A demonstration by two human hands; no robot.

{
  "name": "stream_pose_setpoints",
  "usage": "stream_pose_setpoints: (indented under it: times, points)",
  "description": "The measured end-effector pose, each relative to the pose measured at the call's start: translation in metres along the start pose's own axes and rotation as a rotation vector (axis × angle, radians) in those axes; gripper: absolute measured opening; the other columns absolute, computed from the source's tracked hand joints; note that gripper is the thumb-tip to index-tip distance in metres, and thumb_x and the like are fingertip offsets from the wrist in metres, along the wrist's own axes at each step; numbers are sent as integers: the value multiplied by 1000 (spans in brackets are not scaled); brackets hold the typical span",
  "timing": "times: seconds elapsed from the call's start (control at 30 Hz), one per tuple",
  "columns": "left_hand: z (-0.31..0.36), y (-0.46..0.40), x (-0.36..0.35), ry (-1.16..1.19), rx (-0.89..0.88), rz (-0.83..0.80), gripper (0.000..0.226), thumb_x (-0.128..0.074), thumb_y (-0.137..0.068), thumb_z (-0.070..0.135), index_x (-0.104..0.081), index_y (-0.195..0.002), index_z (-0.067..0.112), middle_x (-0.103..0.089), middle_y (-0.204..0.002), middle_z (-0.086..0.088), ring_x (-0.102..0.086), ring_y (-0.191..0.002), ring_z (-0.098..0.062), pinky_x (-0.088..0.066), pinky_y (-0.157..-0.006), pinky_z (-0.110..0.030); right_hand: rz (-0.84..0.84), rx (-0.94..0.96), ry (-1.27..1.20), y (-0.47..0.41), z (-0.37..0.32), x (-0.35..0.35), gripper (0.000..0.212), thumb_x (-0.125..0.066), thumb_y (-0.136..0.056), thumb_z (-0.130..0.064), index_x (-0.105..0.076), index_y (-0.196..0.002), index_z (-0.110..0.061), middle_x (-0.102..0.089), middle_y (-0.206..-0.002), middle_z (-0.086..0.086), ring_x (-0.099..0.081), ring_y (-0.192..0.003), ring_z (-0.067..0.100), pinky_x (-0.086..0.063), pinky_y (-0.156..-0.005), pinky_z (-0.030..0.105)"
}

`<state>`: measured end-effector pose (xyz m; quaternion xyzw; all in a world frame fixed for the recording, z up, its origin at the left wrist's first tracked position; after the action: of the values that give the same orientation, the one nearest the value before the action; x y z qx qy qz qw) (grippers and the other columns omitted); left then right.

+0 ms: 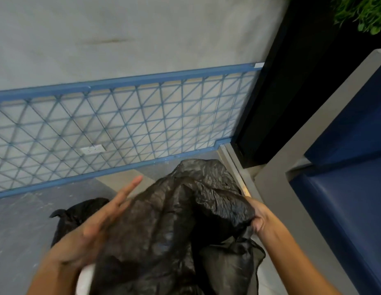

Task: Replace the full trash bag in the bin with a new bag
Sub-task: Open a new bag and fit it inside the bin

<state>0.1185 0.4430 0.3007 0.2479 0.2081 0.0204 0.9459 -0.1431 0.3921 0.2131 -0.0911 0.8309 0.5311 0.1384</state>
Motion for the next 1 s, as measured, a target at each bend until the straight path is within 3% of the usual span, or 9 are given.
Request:
stream_pose_setpoints:
  times: [0.1, 0.2, 0.3, 0.43, 0.5, 0.63, 0.77, 0.9, 1.0]
  points:
    - [41, 30, -1, 227, -303, -56, 63, -15, -96, 57, -20, -149, 24, -22, -154, -19, -20, -142, -34, -11, -117, -51, -40, 32, -165, 7, -6, -7, 65, -28, -101, -8, -69, -53, 10, -67, -57, 24, -66, -46, 31, -53, -37, 34]
    - [33, 60, 37, 819, -304, 6, 103, 13, -67, 85, 2, -149, 23, 1, -154, -28, 3, -140, -51, 14, -108, -62, 56, 143, -302, 11, -20, 11, 69, -27, -100, -2, -65, -45, 10, -64, -49, 23, -63, -37, 30, -45, -26, 32]
    - [-19, 72, 71, 947, -163, 417, 64, -24, -93, 54, -6, -149, 31, -26, -148, -32, -22, -137, -47, -26, -109, -61, 34, 126, -309, 22, -22, 7, 14, -60, -66, 20, -66, -57, 12, -65, -54, 25, -64, -45, 35, -49, -31, 35]
    - [-38, 30, 36, 77, -176, 469, 13, -73, -78, 29, -69, -91, 28, -70, -71, 21, -65, -64, 9, -52, -53, -12, 98, 154, -448, 15, -19, 16, 49, -30, -99, 0, -63, -64, 9, -63, -66, 25, -60, -56, 33, -49, -31, 31]
    - [-51, 0, -26, -110, -54, 129, 85, -93, -34, 41, -59, -109, 20, -71, -99, 14, -67, -87, 4, -52, -71, -11, 86, 132, -439, 16, -12, 4, 53, -29, -99, -3, -67, -65, 9, -65, -67, 27, -64, -53, 36, -50, -33, 35]
    - [-52, -34, -39, -29, 27, 353, 12, -71, -79, 9, -68, -90, 8, -73, -85, -9, -71, -74, -13, -57, -72, -25, -25, 81, -375, 12, 4, -18, 38, -40, -97, -18, -65, -96, 10, -69, -87, 29, -71, -70, 37, -59, -56, 46]
    - [-67, -40, -26, 407, 227, 476, 66, -31, -99, 5, -63, -41, 6, -59, -44, -15, -57, -33, -20, -36, -22, -20, 137, 230, -260, 17, -7, 34, 69, -44, -86, -60, -46, -137, -13, -55, -134, 15, -55, -118, 31, -41, -102, 50]
    - [-72, -38, -35, 322, 330, 402, 72, -36, -100, 14, -63, -33, 5, -63, -50, -15, -54, -58, -28, -49, -57, -31, 324, 525, 229, 39, -29, 29, 121, -63, -54, -68, 10, -146, -41, -4, -160, -2, -16, -145, 23, -19, -117, 51]
    - [-74, -37, -44, 262, 326, 392, 64, -37, -98, 6, -65, -40, 0, -65, -50, -18, -60, -46, -24, -50, -46, -29, 457, 1019, 646, 81, -64, -33, 120, -73, -55, -60, 3, -146, -40, 12, -158, -11, 6, -146, 10, -8, -118, 55]
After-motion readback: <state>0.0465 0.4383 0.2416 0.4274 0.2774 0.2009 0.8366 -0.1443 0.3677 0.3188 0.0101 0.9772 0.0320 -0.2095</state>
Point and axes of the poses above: each hand's wrist, its own y-axis away from the middle knuckle, its own x-axis out of the back of the hand, z = x × y, the point moved 10 cm from there along -y, towards the middle knuckle
